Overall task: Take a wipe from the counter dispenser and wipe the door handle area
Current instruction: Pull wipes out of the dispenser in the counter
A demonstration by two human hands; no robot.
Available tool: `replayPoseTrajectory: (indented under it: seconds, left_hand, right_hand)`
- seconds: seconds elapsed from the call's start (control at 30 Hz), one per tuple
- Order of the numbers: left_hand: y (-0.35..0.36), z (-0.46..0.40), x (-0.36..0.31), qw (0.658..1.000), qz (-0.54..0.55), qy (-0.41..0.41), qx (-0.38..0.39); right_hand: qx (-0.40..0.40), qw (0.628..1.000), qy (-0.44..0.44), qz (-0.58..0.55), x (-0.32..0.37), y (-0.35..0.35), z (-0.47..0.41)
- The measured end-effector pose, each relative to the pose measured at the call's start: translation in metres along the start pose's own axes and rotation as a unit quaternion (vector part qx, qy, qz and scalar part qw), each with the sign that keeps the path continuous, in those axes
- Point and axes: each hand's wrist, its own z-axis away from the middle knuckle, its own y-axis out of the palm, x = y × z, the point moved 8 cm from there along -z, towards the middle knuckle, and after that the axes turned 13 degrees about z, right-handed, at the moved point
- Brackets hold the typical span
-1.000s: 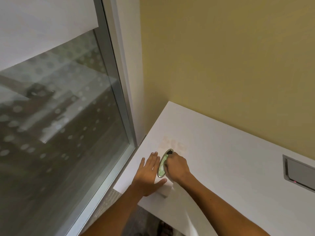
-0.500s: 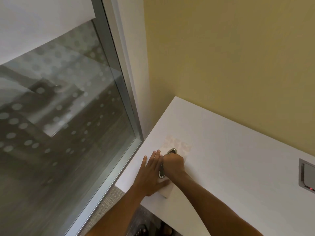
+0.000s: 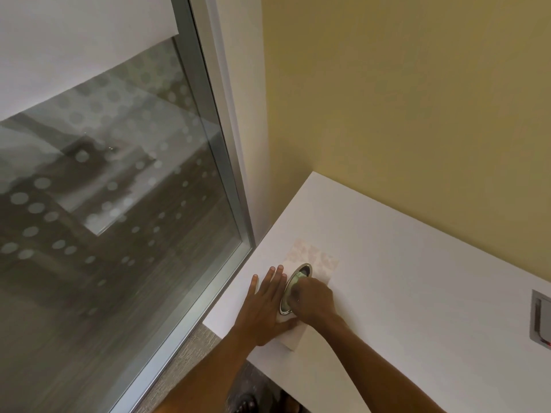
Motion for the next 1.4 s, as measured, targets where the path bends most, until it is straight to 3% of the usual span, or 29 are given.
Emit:
replayPoseTrajectory:
  seconds: [0.3,0.47,0.7,0.8,0.87,1.0,1.2,1.4]
  left_hand:
    - [0.011,0.000,0.010,0.998,-0.016,-0.042,0.035]
    - [0.014,-0.001,0.008,0.997,-0.026,-0.055,0.039]
    - [0.007,0.001,0.013,0.989,-0.075,-0.103,0.074]
    - [0.001,0.003,0.010,0.981,-0.080,-0.150,0.088]
    - [-0.009,0.007,0.005,0.984,-0.030,-0.161,0.063]
    - [-0.054,0.026,-0.009,0.976,0.165,-0.123,-0.074]
    - [-0.108,0.070,-0.023,0.902,0.387,-0.117,-0.154]
    - [-0.128,0.108,-0.035,0.842,0.484,-0.127,-0.202]
  right_hand:
    - [0.002,0.985,-0.100,-0.140,-0.017,-0.014,0.013]
    - [0.060,0.977,-0.067,-0.196,-0.030,-0.016,0.016]
    - [-0.025,0.933,-0.043,-0.357,-0.041,-0.063,0.023]
    - [-0.007,0.912,-0.026,-0.410,-0.041,-0.075,0.022]
    - [0.007,0.901,-0.026,-0.433,-0.038,-0.084,0.024]
    - [0.031,0.865,-0.001,-0.500,-0.030,-0.094,0.028]
    - [0.084,0.784,0.032,-0.615,-0.001,-0.091,0.034]
    - [0.114,0.771,0.046,-0.624,0.034,-0.085,0.050]
